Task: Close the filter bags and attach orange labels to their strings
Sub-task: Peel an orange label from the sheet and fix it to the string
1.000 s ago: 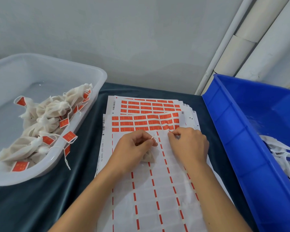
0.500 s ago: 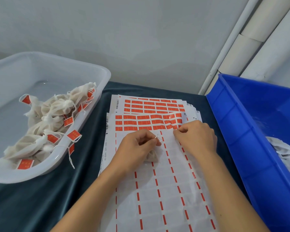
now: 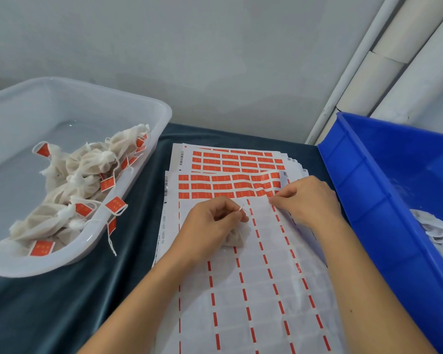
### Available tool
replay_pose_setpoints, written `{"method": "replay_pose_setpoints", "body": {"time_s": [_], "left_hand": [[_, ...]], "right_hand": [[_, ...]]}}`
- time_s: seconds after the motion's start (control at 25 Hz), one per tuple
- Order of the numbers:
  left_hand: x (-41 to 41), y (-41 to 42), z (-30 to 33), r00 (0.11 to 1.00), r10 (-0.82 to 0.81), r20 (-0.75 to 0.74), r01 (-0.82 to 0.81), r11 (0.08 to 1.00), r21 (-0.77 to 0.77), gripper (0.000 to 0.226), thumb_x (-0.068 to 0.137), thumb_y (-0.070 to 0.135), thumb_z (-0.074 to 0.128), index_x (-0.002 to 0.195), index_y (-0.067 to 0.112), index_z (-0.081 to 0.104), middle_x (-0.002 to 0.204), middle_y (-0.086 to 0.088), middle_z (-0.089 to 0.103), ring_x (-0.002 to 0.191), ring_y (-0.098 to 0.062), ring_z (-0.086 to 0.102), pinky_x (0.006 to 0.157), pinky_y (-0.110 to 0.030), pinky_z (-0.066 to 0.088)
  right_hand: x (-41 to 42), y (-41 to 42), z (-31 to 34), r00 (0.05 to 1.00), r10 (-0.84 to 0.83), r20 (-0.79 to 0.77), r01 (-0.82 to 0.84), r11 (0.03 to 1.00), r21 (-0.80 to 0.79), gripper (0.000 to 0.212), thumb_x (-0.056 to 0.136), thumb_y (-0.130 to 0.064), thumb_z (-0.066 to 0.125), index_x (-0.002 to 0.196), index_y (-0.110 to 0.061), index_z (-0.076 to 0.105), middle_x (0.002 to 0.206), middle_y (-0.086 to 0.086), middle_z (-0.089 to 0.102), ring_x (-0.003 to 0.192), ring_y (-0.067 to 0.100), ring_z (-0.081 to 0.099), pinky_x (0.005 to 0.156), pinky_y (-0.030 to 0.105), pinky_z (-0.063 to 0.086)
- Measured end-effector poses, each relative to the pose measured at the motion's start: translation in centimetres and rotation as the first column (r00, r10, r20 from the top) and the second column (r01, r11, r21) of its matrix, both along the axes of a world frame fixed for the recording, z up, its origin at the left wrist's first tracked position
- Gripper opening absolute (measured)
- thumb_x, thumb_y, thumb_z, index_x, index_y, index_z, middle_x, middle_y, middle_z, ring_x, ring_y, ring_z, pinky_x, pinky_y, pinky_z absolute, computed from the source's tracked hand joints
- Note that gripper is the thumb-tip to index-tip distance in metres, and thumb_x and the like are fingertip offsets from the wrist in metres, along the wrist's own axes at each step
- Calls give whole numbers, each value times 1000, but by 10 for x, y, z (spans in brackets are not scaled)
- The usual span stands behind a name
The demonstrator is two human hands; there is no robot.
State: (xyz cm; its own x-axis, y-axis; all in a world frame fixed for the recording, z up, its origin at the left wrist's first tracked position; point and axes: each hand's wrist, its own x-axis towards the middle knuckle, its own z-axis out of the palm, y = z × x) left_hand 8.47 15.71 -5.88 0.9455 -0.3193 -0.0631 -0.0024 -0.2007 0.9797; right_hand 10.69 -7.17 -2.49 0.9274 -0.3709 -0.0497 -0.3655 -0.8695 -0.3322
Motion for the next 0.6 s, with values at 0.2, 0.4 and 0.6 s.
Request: {"method": "replay_pose_setpoints", "body": {"time_s": [0.2,0.4,0.6], "left_hand": [[-1,0,1,1000,-3,8,3,1000,13,19,103,24,63,92,33,75,94,26,76,93,7,68,66,-1,48],[-1,0,3,1000,-5,9,5,1000,16,17,103,24,63,94,32,75,96,25,76,94,5,68,67,-4,50],[-2,0,3,1000,-3,10,3,1000,18,17,103,24,64,93,31,76,96,24,76,94,4,69,69,-5,51]], "right_hand": [[-6,-2,-3,998,-12,63,13,1000,-14,23,92,-51,72,102,-34,82,95,-16,75,76,9,64,75,29,57],[-16,10,-14,971,-100,219,110,994,-30,30,90,-54,72,109,-33,80,108,-11,76,75,9,60,73,30,54],[-23,30,-36,916,-199,347,213,977,-3,34,86,-58,73,103,-29,80,108,-8,77,58,3,46,58,16,34]]}}
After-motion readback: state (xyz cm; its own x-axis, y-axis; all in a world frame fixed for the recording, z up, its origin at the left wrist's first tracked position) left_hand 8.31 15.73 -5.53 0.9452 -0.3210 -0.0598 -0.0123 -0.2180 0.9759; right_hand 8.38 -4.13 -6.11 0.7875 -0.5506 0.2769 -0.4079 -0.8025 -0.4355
